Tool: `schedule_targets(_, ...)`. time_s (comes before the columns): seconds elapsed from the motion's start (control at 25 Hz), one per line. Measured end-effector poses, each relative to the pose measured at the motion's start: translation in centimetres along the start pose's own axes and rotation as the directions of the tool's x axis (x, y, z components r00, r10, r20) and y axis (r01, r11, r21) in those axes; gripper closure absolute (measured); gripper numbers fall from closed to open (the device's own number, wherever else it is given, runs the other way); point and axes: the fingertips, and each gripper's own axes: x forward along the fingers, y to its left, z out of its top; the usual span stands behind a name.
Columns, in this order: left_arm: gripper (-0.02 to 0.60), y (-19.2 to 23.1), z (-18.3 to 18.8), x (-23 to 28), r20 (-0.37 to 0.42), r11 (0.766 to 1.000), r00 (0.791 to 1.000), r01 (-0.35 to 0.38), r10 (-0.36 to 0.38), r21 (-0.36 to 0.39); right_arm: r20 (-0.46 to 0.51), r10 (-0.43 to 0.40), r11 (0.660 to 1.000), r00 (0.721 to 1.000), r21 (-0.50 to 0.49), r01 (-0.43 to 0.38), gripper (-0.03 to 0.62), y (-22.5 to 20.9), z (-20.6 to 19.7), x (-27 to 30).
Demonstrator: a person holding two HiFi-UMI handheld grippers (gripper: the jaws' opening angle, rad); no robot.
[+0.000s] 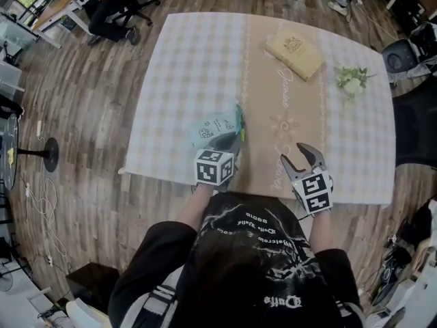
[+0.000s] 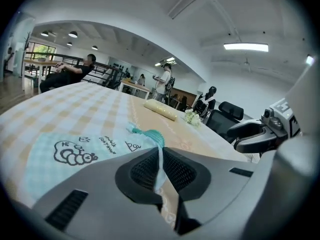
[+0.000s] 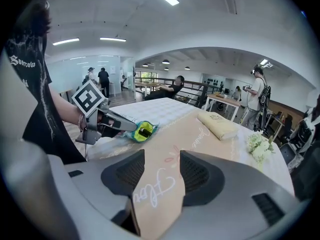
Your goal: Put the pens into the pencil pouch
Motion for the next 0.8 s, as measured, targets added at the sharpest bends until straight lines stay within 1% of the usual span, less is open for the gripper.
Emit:
schedule_targets(0.08, 0.533, -0.2, -1.0, 0.3, -0.035, 1.000, 0.999, 0.001, -0.001, -0.009, -0.008, -0.001, 1.000, 1.000, 0.004, 0.001, 0.364, 0.3, -0.2, 0.0)
schedule_targets(0.12, 0.505, -0.4, -1.3, 0.4, -0.046, 1.000, 0.999, 0.006, -0.007, -0.015, -0.013, -0.004, 1.000, 1.000, 0.008, 0.004, 0.362, 0.4, -0.4, -0.1)
schedule_targets(0.24, 0.444, -1.1, -1.5, 0.2, -0.046, 0.999, 0.998, 0.034, -0.035, -0.028, -0.018, -0.014, 1.000, 1.000, 0.024, 0.014, 0.359, 0.6, -0.9, -0.2)
schedule_targets(0.32, 0.425, -1.6, -1.3, -0.3, -0.037, 0.998, 0.998, 0.059, -0.060, -0.024, -0.010, -0.021, 0.999, 1.000, 0.044, 0.021, 0.358, 0.8, -1.0, -0.4)
schedule_targets(0.44, 0.408, -2.3, -0.6, -1.8, 0.000, 0.997, 0.997, 0.075, -0.075, -0.006, 0.013, -0.037, 0.996, 0.999, 0.079, 0.036, 0.358, 1.2, -1.0, -0.5)
schedule_targets(0.64, 0.408, -1.8, 0.4, -5.5, 0.091, 0.998, 0.994, 0.053, -0.054, 0.019, 0.097, -0.081, 0.986, 0.992, 0.155, 0.066, 0.362, 2.2, -0.3, -0.6)
schedule_targets(0.68, 0.408, -1.5, 0.6, -6.3, 0.109, 0.999, 0.993, 0.044, -0.047, 0.025, 0.113, -0.098, 0.982, 0.989, 0.170, 0.078, 0.370, 2.4, -0.1, -0.6)
schedule_targets(0.8, 0.426, -0.6, 1.0, -8.9, 0.160, 0.998, 0.986, 0.039, -0.046, 0.048, 0.124, -0.175, 0.971, 0.977, 0.188, 0.150, 0.428, 2.7, 0.0, -0.8)
